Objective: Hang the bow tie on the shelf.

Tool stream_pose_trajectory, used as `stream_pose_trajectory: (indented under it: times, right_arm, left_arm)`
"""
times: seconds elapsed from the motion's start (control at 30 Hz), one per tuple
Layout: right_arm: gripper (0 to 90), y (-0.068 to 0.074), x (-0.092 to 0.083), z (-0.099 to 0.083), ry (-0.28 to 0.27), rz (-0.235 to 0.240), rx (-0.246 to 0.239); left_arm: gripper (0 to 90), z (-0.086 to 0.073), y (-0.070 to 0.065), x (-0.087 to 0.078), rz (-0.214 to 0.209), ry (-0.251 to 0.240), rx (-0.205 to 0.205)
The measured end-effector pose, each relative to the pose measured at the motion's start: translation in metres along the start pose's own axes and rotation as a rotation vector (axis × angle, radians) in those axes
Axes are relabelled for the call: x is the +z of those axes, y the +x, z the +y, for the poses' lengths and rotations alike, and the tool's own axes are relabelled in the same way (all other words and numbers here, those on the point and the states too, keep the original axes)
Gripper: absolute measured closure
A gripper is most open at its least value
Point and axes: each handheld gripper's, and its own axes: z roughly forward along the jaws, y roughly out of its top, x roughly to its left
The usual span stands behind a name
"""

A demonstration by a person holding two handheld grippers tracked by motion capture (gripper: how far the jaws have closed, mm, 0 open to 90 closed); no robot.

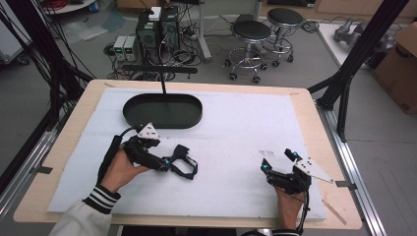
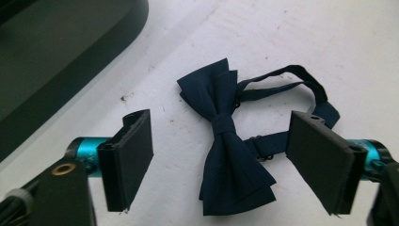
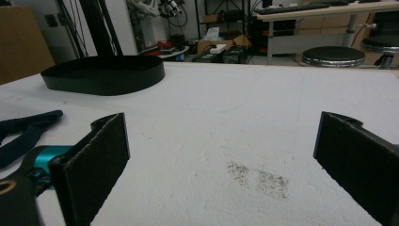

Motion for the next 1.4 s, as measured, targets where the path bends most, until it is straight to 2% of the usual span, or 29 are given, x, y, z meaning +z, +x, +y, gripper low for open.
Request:
stream_pose_trajectory:
  times: [0.13,0.37,0.6,0.7,0.87,0.93,1.0,1.13,1.27,1.37,1.4]
  right_arm:
    - [2.9,0.000,0.000,0.000,0.002,0.000,-0.002]
    - [2.9,0.000,0.000,0.000,-0.001,-0.002,-0.006]
    - [2.9,0.000,0.000,0.000,-0.002,0.000,-0.003]
    - [2.9,0.000,0.000,0.000,-0.002,-0.001,-0.004]
    - [2.9,0.000,0.000,0.000,0.000,0.000,-0.001]
    - [2.9,0.000,0.000,0.000,-0.001,0.001,-0.002]
    - [2.9,0.000,0.000,0.000,0.000,0.002,0.000]
    - [2.9,0.000,0.000,0.000,-0.002,0.000,-0.003]
    - [2.9,0.000,0.000,0.000,-0.003,0.000,-0.005]
    - [2.9,0.000,0.000,0.000,-0.002,0.000,-0.003]
    - [2.9,0.000,0.000,0.000,-0.002,0.000,-0.003]
  left_arm:
    - [25.8,0.002,0.000,0.010,-0.002,0.038,-0.012]
    - [29.5,0.003,0.000,0.025,0.000,0.091,-0.007]
    - [31.9,0.005,0.000,0.035,0.008,0.182,-0.007]
    - [33.2,0.006,0.000,0.038,0.010,0.191,-0.007]
    - [37.7,0.008,-0.002,0.044,0.003,0.229,0.014]
    - [38.8,0.009,-0.004,0.045,0.000,0.229,0.003]
    - [39.0,0.010,-0.006,0.047,0.019,0.243,0.016]
    - [41.2,0.009,-0.006,0.050,0.023,0.275,0.023]
    - [46.1,0.010,-0.006,0.051,0.022,0.259,0.017]
    - [53.4,0.010,-0.006,0.052,0.014,0.263,0.010]
    - [53.4,0.010,-0.006,0.052,0.010,0.263,0.011]
